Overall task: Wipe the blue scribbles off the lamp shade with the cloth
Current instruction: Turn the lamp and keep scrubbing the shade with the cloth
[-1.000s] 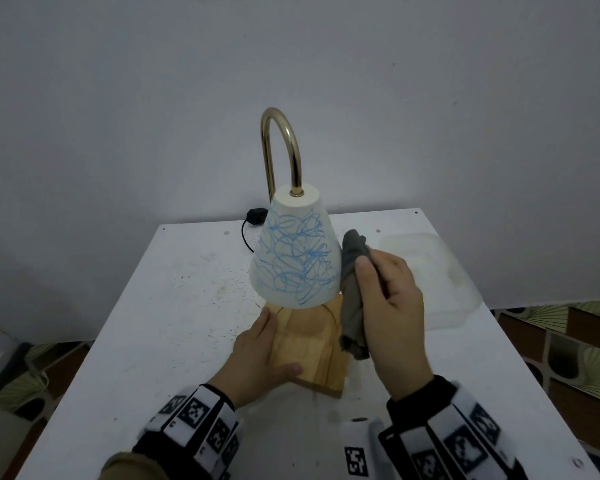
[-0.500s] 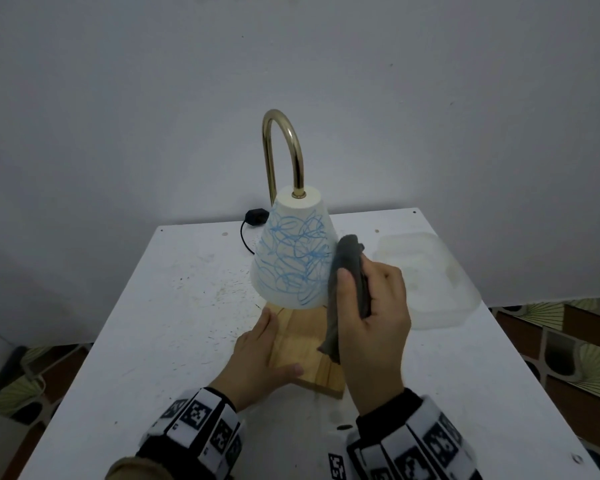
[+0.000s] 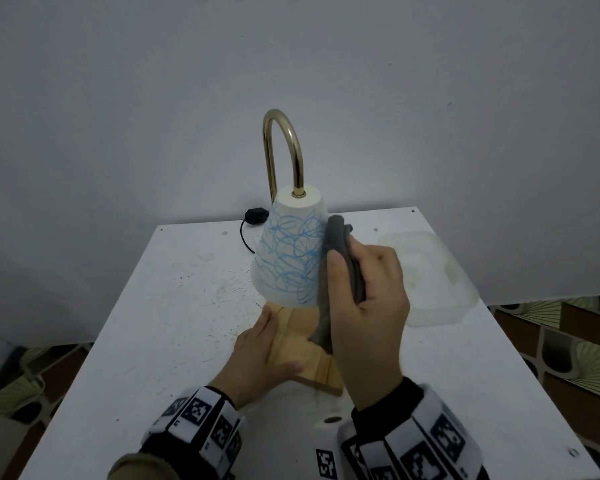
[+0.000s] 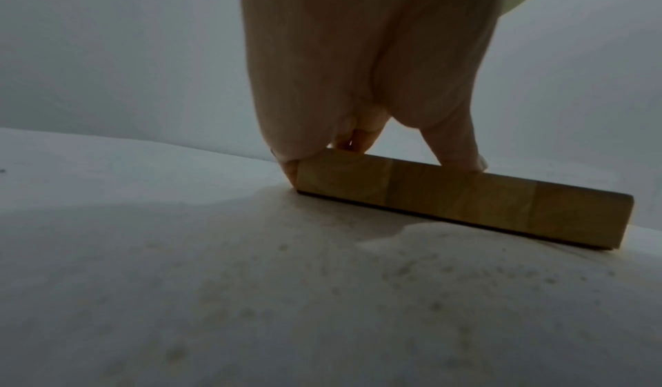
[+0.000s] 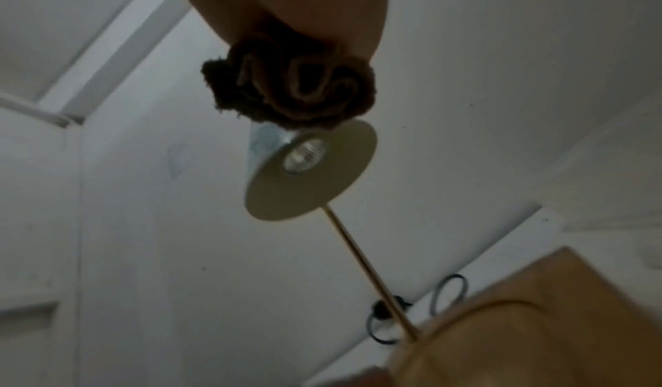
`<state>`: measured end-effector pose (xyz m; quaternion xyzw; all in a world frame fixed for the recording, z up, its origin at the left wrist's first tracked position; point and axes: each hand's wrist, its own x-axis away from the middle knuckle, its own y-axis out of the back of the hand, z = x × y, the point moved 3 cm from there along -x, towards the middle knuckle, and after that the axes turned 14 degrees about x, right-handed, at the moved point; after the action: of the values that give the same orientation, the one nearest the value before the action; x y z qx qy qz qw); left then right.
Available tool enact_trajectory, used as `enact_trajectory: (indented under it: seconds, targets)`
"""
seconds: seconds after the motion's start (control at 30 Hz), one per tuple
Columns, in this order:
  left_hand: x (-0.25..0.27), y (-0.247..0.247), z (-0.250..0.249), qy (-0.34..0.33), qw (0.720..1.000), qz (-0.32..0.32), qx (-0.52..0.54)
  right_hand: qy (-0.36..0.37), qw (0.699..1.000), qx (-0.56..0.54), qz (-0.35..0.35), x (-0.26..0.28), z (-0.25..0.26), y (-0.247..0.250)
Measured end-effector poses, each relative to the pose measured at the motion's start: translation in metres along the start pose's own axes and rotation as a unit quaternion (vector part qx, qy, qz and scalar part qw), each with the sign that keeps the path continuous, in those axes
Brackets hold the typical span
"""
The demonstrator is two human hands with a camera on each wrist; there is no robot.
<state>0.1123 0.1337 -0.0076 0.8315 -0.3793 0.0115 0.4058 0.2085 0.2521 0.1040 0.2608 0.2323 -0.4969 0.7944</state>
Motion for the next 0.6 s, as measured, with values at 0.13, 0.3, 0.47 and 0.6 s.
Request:
enact_trajectory:
  seconds: [0.13,0.3,0.47,0.6]
  targets:
    - [0.002,0.000,-0.001,-0.003,1.000,-0.010,0.011,-0.037,0.998,0.045,-0.003,0.012,-0.025,0.001]
    - [0.000,0.000,0.003,-0.019,0.999,-0.023,0.029,-0.095,0.994,0.031,0.040,-0.010,-0.028,0.002]
    - [-0.002,-0.002,0.007,-0.024,0.999,-0.020,0.035,-0.012,1.000,-0.006,0.015,-0.010,0.006,0.001]
    - [-0.005,-0.001,0.008,-0.022,0.999,-0.018,0.031,0.018,0.999,0.033,-0.015,0.012,-0.005,0.002]
